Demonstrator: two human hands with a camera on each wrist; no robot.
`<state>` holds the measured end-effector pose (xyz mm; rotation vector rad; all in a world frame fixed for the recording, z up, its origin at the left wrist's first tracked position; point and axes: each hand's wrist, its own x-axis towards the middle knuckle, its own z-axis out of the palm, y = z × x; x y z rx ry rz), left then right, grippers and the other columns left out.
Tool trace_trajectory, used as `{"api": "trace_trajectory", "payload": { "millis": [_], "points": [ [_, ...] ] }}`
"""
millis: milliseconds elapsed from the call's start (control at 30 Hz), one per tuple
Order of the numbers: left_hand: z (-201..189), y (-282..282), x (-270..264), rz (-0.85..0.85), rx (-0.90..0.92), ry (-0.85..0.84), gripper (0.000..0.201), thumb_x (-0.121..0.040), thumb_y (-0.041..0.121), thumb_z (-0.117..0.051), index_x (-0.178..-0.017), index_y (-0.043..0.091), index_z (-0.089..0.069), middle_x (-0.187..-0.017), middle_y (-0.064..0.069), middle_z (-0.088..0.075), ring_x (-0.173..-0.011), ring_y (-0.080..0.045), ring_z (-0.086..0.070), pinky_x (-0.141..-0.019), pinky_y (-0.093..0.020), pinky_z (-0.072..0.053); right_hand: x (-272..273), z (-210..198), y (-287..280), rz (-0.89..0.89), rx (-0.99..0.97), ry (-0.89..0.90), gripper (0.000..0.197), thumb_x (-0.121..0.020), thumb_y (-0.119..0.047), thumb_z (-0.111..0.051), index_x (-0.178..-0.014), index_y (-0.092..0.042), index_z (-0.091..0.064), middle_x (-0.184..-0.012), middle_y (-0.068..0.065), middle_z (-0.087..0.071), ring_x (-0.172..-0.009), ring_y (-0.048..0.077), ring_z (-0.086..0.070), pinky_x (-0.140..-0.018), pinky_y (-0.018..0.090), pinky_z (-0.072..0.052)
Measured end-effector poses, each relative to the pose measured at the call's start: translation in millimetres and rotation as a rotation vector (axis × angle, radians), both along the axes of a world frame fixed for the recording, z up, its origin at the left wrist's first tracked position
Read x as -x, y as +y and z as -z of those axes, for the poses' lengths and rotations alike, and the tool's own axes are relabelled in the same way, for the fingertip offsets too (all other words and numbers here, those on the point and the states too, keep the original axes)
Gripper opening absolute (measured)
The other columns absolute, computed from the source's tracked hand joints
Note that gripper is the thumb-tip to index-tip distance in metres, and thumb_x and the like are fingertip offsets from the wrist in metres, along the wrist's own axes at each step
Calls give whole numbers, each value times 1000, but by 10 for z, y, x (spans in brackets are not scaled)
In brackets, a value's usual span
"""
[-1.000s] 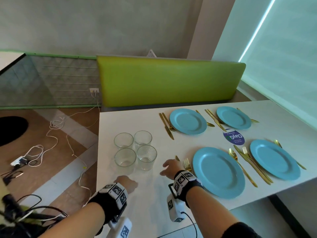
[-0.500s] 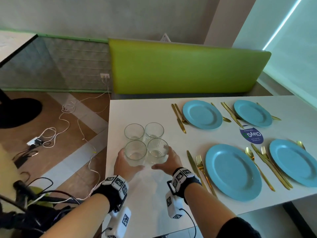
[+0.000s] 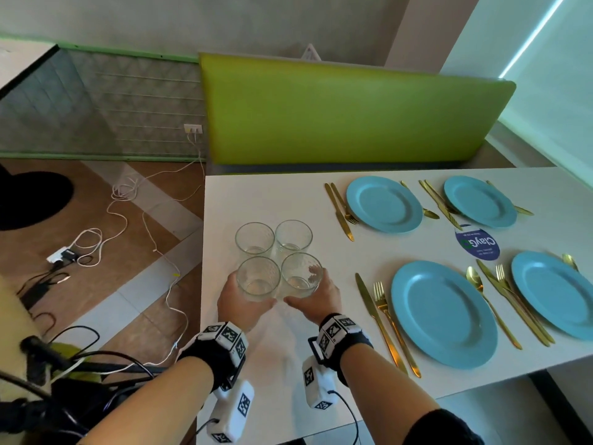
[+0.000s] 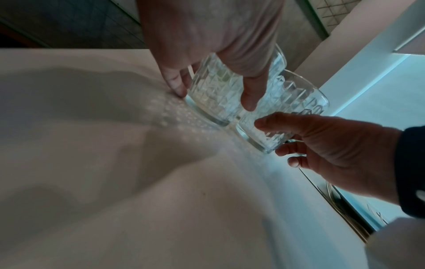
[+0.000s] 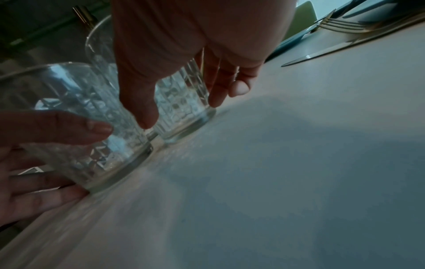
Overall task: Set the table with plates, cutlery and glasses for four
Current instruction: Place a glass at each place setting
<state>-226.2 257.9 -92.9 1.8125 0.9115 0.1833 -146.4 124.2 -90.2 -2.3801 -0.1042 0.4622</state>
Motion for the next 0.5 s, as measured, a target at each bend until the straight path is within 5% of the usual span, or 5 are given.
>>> {"api": "trace_trajectory", "payload": {
  "millis": [233, 500],
  "points": [
    [-108, -101, 30, 100, -43, 11, 79, -58, 18, -87, -127, 7, -48, -128, -10, -59, -118, -26, -55, -91, -25, -39, -24, -181, -246, 68, 12, -33, 76, -65, -33, -82, -129, -19, -44, -126, 2, -56, -116, 20, -52, -93, 28, -43],
    [-448, -556, -341, 355, -48, -72, 88, -61, 22, -86, -137, 12, -41, -138, -5, -53, -126, -22, -50, -98, -24, -37, -375, -566, -829, 304, -2, -105, 76, -64, -32, -82, -128, -17, -45, -128, 7, -56, -120, 25, -52, -99, 32, -43]
  ]
}}
